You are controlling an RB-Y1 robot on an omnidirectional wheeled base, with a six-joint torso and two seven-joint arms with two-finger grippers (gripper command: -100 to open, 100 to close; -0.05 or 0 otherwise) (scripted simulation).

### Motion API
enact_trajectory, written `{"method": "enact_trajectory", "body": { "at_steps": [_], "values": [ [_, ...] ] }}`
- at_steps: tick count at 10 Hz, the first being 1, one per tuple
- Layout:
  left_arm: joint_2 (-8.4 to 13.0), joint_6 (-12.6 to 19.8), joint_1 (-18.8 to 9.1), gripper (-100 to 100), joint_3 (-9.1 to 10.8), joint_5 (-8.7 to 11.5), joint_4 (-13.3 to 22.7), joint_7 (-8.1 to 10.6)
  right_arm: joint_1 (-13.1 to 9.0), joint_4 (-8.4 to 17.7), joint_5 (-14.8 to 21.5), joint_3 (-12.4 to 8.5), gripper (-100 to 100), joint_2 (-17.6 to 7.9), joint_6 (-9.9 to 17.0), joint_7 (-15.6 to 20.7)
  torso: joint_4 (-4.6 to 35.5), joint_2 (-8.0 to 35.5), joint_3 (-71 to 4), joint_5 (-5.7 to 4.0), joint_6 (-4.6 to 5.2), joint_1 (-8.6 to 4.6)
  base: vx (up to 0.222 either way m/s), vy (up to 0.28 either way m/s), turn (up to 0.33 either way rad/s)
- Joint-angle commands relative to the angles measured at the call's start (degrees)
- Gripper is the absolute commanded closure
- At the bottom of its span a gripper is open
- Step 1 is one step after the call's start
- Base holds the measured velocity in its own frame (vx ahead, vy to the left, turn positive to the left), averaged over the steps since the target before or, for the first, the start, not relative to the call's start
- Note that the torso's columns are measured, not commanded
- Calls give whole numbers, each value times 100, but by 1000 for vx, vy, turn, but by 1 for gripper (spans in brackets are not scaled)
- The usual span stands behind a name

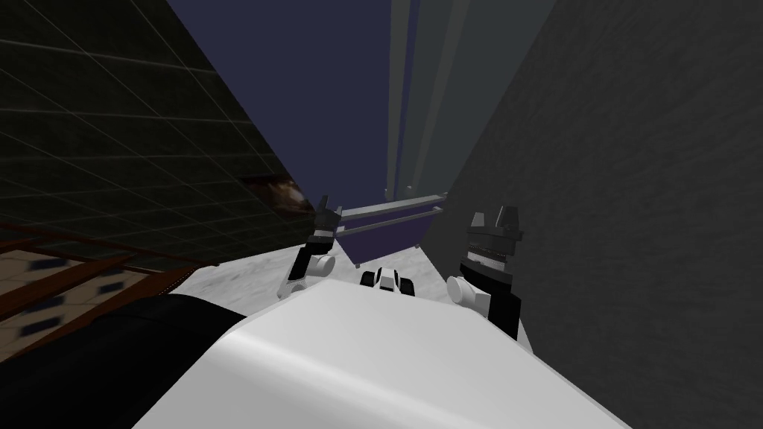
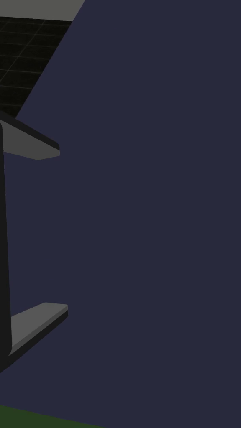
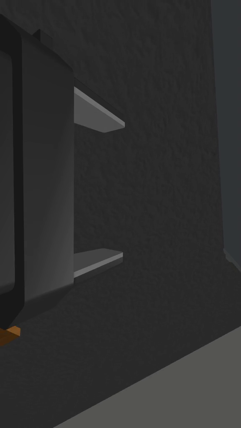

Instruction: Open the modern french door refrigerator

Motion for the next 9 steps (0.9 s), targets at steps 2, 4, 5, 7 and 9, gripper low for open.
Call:
{"method": "enact_trajectory", "body": {
  "at_steps": [2, 4, 5, 7, 9],
  "values": [
    [88, 593, -67, -100, 58, 286, -126, 235, 0, 0, 0, 0, 0, 0, 0, 0, 1, 3, 2, -2, 0, -4, 58, -94, 64],
    [116, 895, -101, -100, 84, 436, -185, 354, 0, 0, 0, 0, 0, 0, 0, 0, 0, -2, -1, 3, 0, 9, 64, -77, 70],
    [128, 1042, -117, -100, 96, 510, -212, 412, 0, 0, 0, 0, 0, 0, 0, 0, 0, -2, -1, 1, 0, 1, 67, -104, 66],
    [156, 1330, -146, -100, 121, 654, -253, 526, 0, 0, 0, 0, 0, 0, 0, 0, 0, -1, 0, -2, 0, -5, 63, -103, 62],
    [185, 1612, -174, -100, 146, 796, -281, 639, 0, 0, 0, 0, 0, 0, 0, 0, 0, -1, 0, 1, 0, 6, 68, -81, 66]
  ]
}}
